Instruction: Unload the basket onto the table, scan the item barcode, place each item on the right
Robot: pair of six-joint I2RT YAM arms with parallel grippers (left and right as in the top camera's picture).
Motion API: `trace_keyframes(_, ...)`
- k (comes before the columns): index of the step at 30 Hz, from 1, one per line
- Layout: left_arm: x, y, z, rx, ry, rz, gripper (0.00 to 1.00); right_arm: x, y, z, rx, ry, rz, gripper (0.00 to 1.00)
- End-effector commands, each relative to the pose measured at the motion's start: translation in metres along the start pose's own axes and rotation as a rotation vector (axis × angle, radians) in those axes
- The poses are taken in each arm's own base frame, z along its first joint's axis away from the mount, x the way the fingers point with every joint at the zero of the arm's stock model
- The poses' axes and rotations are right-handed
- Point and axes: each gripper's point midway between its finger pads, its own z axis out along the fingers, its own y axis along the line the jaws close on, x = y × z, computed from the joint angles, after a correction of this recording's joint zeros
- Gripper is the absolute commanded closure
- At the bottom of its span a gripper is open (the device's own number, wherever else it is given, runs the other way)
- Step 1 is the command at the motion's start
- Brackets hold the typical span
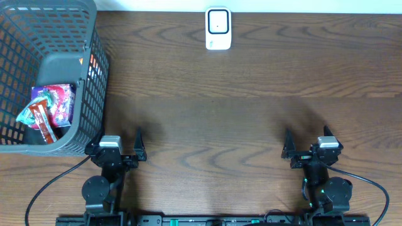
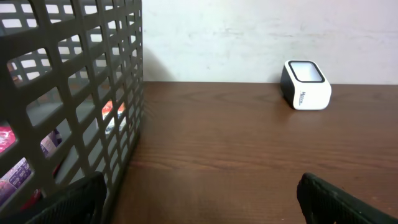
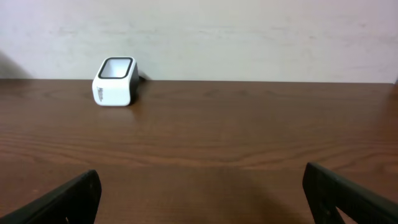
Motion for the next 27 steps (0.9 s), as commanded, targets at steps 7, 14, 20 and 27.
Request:
trace_keyframes(7, 0.006, -0.024, -0.001, 0.144, 0.021, -0.115, 0.02, 0.001, -0.001, 0.000, 0.006, 0.001, -0.011, 0.01)
trace_keyframes(14, -0.003, -0.106, -0.036, 0.660, 0.091, -0.318, 0.02, 0.001, -0.001, 0.000, 0.006, 0.001, -0.011, 0.01)
trace_keyframes(20, -0.080, -0.119, -0.064, 0.802, -0.251, -0.182, 0.02, 0.001, -0.001, 0.000, 0.006, 0.001, -0.011, 0.01)
trace_keyframes(27, -0.165, -0.106, -0.097, 0.713, -0.574, -0.095, 0.02, 0.001, -0.001, 0.000, 0.006, 0.001, -0.011, 0.01)
